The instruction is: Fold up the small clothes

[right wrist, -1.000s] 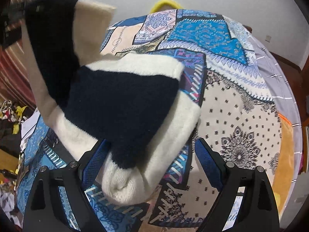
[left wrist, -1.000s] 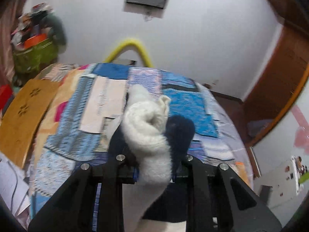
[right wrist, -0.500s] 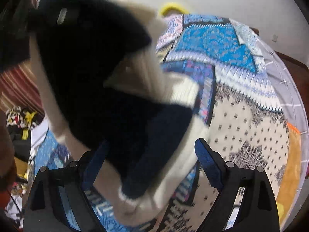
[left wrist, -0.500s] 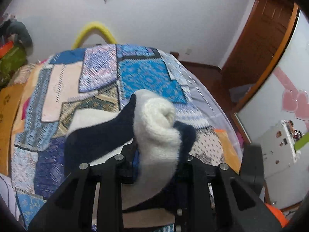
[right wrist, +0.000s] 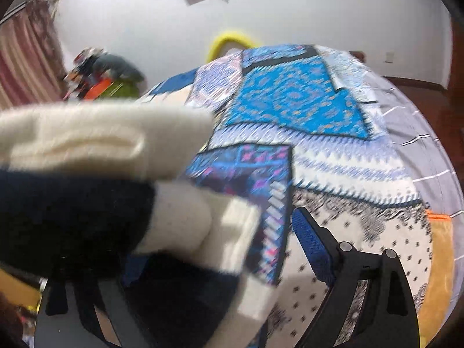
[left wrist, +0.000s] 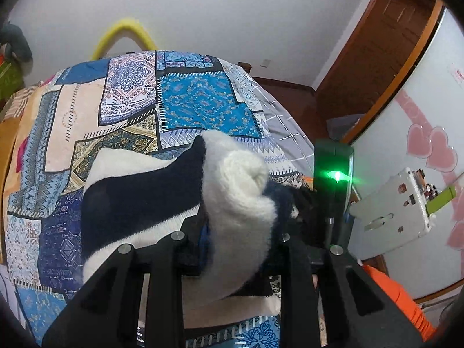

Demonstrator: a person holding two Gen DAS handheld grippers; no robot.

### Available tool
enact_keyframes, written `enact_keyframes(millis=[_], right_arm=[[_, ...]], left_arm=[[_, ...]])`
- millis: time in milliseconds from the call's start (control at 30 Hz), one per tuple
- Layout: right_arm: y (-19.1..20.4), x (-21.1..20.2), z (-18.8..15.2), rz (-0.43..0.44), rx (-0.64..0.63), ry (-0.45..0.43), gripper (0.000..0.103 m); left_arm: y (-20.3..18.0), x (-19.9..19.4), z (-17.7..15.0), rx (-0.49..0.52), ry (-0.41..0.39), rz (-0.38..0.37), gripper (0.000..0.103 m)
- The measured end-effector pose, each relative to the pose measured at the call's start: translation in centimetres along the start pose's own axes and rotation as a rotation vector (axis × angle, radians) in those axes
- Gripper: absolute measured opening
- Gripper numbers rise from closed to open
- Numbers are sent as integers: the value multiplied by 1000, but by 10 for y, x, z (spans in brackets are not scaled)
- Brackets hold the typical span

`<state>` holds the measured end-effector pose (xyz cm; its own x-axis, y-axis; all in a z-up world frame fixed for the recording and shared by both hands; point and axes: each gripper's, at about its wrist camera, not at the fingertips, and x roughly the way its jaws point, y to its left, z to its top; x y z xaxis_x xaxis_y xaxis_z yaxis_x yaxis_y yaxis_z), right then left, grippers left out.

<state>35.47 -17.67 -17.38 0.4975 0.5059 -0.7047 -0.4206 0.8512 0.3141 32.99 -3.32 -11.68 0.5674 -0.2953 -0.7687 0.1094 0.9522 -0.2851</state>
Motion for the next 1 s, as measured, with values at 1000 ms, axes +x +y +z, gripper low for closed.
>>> enact_keyframes(millis=[1000], right_arm=[[-22, -107, -30, -144, -26, -52, 89]], left_arm=[[-32, -33, -62, 149, 62, -29, 48]])
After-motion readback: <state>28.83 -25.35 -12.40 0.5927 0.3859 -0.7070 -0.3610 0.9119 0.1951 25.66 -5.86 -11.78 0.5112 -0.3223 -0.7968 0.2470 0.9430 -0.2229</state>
